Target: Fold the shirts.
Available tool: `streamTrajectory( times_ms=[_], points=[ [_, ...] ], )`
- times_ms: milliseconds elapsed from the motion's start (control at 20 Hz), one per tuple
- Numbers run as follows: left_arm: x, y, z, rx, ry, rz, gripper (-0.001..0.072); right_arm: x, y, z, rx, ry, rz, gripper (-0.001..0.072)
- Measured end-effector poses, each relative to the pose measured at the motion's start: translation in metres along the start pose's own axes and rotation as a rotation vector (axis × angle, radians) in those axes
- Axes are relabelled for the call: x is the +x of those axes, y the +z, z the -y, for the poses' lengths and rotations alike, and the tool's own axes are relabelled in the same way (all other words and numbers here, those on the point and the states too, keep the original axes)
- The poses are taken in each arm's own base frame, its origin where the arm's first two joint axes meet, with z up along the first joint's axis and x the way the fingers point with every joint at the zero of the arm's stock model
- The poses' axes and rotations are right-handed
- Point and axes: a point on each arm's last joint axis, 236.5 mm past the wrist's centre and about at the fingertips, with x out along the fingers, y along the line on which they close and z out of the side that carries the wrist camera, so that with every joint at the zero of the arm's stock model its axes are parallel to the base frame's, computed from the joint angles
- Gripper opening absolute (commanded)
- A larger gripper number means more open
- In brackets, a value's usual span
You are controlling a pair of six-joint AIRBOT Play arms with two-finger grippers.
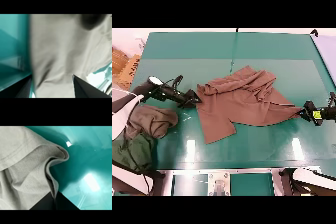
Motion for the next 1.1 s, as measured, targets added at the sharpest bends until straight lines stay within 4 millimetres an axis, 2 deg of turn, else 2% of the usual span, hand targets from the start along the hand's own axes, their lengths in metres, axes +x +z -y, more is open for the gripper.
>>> streamTrajectory(
  times_ms=[50,100,200,300,400,500,600,650,700,800,850,950,1000,1100],
  points=[
    [0.007,-0.003,0.0,0.014,0.006,-0.005,0.0059,0.0,0.0,0.0,0.0,0.002,0.0,0.0017],
    [0.012,-0.008,-0.002,0.034,0.016,-0.019,0.0023,0.0,0.0,-0.001,0.001,0.003,-0.001,0.0018],
    [0.014,-0.012,0.011,0.068,-0.015,-0.036,0.0022,0.0,-0.003,-0.003,0.004,0.012,-0.012,0.0017],
    [0.004,-0.011,0.024,0.104,-0.042,-0.053,0.0021,-0.003,-0.005,-0.01,0.01,0.038,-0.021,0.0017],
    [-0.02,-0.002,0.05,0.16,-0.08,-0.037,0.0022,-0.013,-0.006,-0.03,0.004,0.099,-0.018,0.0017],
    [-0.061,0.01,0.09,0.264,-0.107,0.025,0.0022,-0.038,0.0,-0.063,-0.034,0.187,0.016,0.0017],
    [-0.112,0.018,0.139,0.391,-0.123,0.125,0.0022,-0.082,0.01,-0.109,-0.102,0.298,0.097,0.0017],
    [-0.145,0.018,0.17,0.471,-0.13,0.196,0.0022,-0.113,0.014,-0.136,-0.151,0.362,0.156,0.0017],
    [-0.178,0.015,0.2,0.552,-0.133,0.271,0.0022,-0.147,0.017,-0.164,-0.204,0.428,0.223,0.0017],
    [-0.25,-0.004,0.264,0.722,-0.128,0.454,0.0022,-0.226,0.015,-0.217,-0.321,0.55,0.389,0.0018],
    [-0.289,-0.021,0.297,0.809,-0.122,0.561,0.0022,-0.27,0.009,-0.241,-0.386,0.601,0.486,0.0017],
    [-0.359,-0.066,0.351,0.953,-0.107,0.772,0.0022,-0.349,-0.011,-0.277,-0.497,0.657,0.683,0.0018],
    [-0.391,-0.094,0.372,1.015,-0.099,0.879,0.0023,-0.386,-0.024,-0.293,-0.546,0.675,0.788,0.0017],
    [-0.443,-0.151,0.403,1.111,-0.092,1.066,0.0022,-0.446,-0.053,-0.316,-0.629,0.697,0.967,0.0017]
  ],
)
